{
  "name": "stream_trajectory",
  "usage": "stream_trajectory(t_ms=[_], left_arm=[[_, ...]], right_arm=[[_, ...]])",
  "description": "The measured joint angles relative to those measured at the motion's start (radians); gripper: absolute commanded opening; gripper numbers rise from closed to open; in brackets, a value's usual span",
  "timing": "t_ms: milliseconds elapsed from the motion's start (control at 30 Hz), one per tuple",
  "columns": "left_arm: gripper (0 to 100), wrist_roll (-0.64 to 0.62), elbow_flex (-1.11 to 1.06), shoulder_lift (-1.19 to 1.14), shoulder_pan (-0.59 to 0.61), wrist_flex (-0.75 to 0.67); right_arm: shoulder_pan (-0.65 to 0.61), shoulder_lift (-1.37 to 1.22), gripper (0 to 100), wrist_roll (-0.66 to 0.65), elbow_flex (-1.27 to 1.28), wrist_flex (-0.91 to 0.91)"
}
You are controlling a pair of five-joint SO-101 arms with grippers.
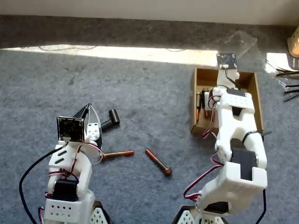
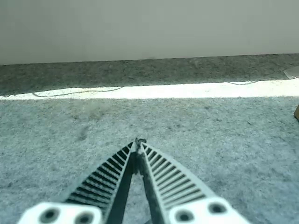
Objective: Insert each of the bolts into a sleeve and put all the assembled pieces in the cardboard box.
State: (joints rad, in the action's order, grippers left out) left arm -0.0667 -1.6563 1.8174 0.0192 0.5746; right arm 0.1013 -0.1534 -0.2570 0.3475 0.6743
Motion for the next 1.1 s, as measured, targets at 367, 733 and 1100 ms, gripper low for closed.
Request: stream_trajectory(t_ms=[367,733,1100], left_arm=[[2,0.0,0.0,0.0,0.0,0.0],[2,0.0,0.0,0.0,0.0,0.0],[2,0.0,0.0,0.0,0.032,0.0]], right_arm=[[0.0,0.0,4.3,0.0,0.0,0.0],[-0.002,0.002,13.5,-0.005,-0.009,0.0],[-0.104,0.049,13.5,-0.008,-0.152,0.282]])
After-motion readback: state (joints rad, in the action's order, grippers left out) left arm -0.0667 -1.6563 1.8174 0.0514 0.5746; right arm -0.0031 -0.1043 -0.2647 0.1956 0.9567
